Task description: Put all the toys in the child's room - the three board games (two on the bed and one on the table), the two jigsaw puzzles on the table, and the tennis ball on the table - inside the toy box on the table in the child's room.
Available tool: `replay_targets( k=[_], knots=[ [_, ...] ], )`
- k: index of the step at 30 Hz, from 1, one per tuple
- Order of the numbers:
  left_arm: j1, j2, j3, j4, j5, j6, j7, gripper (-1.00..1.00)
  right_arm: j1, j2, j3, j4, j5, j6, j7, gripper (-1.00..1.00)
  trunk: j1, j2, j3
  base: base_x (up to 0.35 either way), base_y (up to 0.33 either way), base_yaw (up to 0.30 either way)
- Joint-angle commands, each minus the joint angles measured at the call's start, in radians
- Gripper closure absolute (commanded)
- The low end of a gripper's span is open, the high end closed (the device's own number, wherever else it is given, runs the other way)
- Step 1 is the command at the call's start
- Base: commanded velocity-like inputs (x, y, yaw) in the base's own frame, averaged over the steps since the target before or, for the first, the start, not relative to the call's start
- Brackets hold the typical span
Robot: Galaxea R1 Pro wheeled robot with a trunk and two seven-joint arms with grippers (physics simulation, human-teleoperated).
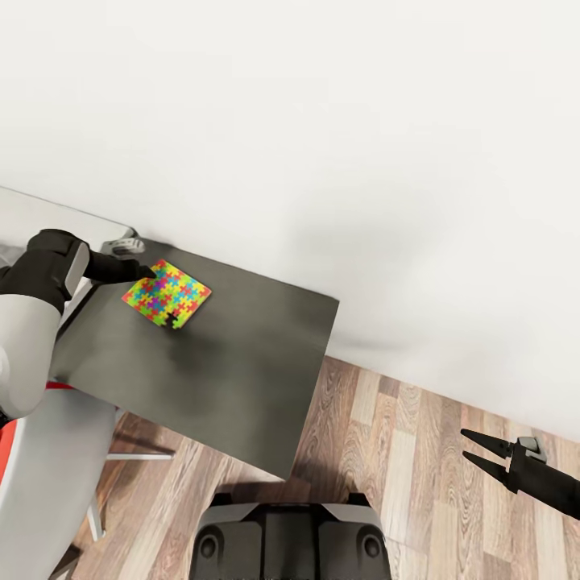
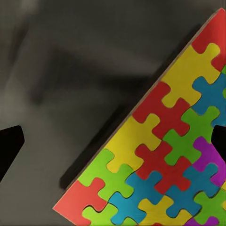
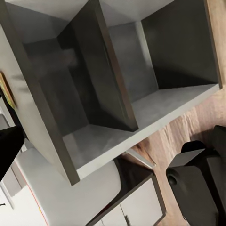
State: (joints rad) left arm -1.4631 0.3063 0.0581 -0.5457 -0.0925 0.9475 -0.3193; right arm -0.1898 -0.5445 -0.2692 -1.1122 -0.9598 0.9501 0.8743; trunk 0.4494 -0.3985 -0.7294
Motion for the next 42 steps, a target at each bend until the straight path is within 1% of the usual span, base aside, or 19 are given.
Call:
replay_targets(
  k=[1,2,3,5,9,22,31,42],
  knots=[
    [0.0,0.002,0.004,0.0,-0.011,0.004,-0.017,-1.0,0.0,0.0,-0.001,0.0,0.001,0.004,0.003,-1.0,0.001,-0.001,-0.002,0.0,0.0,0.0],
    [0.0,0.003,0.004,0.0,-0.011,0.004,-0.023,-1.0,0.0,0.0,-0.001,0.0,0.001,0.004,0.003,-1.0,0.001,-0.001,-0.003,0.0,0.0,0.0],
    [0.0,0.005,0.003,0.0,-0.014,0.003,-0.051,-1.0,0.0,0.0,0.0,0.0,0.001,0.004,0.003,-1.0,0.001,-0.001,-0.004,0.0,0.0,0.0],
    [0.0,0.006,0.002,0.0,-0.018,0.003,-0.087,-1.0,0.0,0.0,0.0,0.0,0.001,0.004,0.003,-1.0,0.001,-0.001,-0.005,0.0,0.0,0.0],
    [0.0,0.007,0.002,0.0,-0.021,0.003,-0.112,-1.0,0.0,0.0,0.0,0.0,0.001,0.004,0.003,-1.0,0.001,-0.001,-0.005,0.0,0.0,0.0],
    [0.0,0.008,0.002,0.0,-0.02,0.002,-0.135,-1.0,0.0,0.0,-0.001,0.0,0.001,0.004,0.003,-1.0,0.001,-0.001,-0.006,0.0,0.0,0.0],
    [0.0,0.027,0.002,0.0,-0.018,0.002,-0.141,-1.0,0.0,0.0,-0.001,0.0,0.001,0.004,0.003,-1.0,0.001,-0.001,-0.006,0.0,0.0,0.0],
    [0.0,0.03,0.001,0.0,-0.017,0.002,-0.143,-1.0,0.0,0.0,0.0,0.0,0.001,0.004,0.003,-1.0,0.001,-0.001,-0.009,0.0,0.0,0.0]
  ],
)
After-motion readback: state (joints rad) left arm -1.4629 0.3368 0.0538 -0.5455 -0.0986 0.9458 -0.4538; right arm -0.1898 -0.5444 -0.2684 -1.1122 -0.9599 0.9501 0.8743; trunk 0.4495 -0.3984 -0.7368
